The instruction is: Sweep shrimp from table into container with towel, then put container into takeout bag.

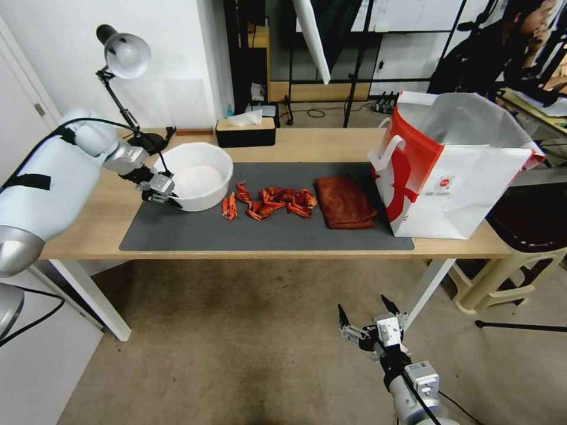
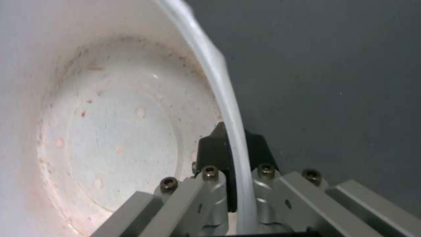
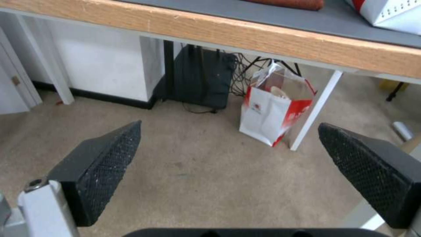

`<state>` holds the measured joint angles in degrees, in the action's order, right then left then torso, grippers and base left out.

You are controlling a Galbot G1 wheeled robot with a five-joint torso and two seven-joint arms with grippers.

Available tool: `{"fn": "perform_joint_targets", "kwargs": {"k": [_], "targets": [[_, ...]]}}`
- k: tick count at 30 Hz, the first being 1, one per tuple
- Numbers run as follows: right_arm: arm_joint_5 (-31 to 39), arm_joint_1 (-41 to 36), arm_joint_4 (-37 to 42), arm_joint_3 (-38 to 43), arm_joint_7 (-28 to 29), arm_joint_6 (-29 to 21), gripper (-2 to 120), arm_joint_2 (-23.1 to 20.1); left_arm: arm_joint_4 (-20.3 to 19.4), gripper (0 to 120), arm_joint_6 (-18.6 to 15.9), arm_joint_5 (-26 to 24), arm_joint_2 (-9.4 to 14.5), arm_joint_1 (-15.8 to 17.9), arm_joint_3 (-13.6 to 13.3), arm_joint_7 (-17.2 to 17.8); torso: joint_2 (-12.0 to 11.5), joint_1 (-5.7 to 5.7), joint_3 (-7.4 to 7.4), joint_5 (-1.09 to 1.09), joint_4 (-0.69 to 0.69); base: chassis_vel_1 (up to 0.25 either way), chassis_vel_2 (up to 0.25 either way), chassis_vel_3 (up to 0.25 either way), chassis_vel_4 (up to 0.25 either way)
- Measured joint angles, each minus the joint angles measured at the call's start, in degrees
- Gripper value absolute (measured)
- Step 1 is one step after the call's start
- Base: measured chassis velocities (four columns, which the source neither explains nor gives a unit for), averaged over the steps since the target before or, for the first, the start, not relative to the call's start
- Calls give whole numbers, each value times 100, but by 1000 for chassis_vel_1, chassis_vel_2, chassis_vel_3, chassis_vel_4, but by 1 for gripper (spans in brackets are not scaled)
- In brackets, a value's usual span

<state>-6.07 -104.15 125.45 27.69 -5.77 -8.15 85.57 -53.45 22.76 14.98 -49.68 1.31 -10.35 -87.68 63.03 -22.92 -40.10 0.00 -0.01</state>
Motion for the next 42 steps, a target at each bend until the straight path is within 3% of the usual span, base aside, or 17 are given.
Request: {"fn": "perform_joint_targets", "kwargs": {"k": [11, 15, 18, 19, 21, 22, 24, 25, 28, 29, 30, 31, 33, 36, 42], "targets": [[60, -77, 17, -31, 0, 3, 100, 70, -367, 0, 98, -205, 255, -114, 108, 5, 0, 0, 0, 0, 1, 0, 0, 0, 0], [67, -89, 15, -32, 0, 6, 100, 72, -766, 0, 162, -389, 464, -264, 193, 32, 0, 0, 0, -1, 1, 0, 0, 0, 0], [69, -83, 30, -28, 0, 4, 100, 74, -1468, 0, 270, -887, 935, -657, 374, 184, 0, 0, 0, 0, 0, 0, 0, 0, 0], [69, -83, 30, -28, 0, 4, 100, 74, -1468, 0, 270, -887, 935, -657, 374, 184, 0, 0, 0, 0, 0, 0, 0, 0, 0], [65, -84, 38, -40, 0, 2, 100, 76, -2248, 0, 303, -1177, 1435, -1305, 783, 236, 0, 0, 0, 0, 2, 0, 0, 0, 0], [65, -84, 38, -40, 0, 2, 100, 76, -2248, 0, 303, -1177, 1435, -1305, 783, 236, 0, 0, 0, 0, 2, 0, 0, 0, 0], [59, -92, 32, -43, 1, 5, 100, 75, -3030, 0, 321, -1505, 1912, -2059, 1205, 357, 0, 0, 1, 0, 2, 0, 0, 0, 0], [59, -92, 32, -43, 1, 5, 100, 75, -3030, 0, 321, -1505, 1912, -2059, 1205, 357, 0, 0, 1, 0, 2, 0, 0, 0, 0], [59, -105, 23, -35, 0, 16, 100, 57, -4134, 0, 332, -1947, 2477, -3232, 1828, 565, 0, 0, 1, 0, 2, 0, 0, 0, 0], [59, -114, 23, -27, 1, 20, 100, 48, -4519, 0, 370, -2026, 2605, -3681, 2141, 601, 0, 1, 1, 0, 0, 0, 0, 0, 0], [59, -114, 23, -27, 1, 20, 100, 48, -4519, 0, 370, -2026, 2605, -3681, 2141, 601, 0, 1, 1, 0, 0, 0, 0, 0, 0], [59, -126, 27, -16, 0, 25, 100, 37, -4937, 0, 453, -2041, 2702, -4280, 2621, 610, 0, 0, 1, 0, -1, 0, 0, 0, 0], [59, -194, 53, 38, -2, 77, 100, 45, -5527, 0, 738, -2005, 2747, -4928, 2951, 445, 0, 1, 1, 0, 4, 0, 0, 0, 0], [59, -246, 83, 79, -1, 111, 100, 65, -5808, 0, 888, -1872, 2720, -5120, 2974, 296, 0, 1, 0, 0, -3, 0, 0, 0, 0], [67, -272, 166, 121, 5, 125, 100, 79, -6162, 0, 978, -1540, 2613, -5351, 2881, 54, 0, 1, 1, 1, 1, 0, 0, 0, 0]]}}
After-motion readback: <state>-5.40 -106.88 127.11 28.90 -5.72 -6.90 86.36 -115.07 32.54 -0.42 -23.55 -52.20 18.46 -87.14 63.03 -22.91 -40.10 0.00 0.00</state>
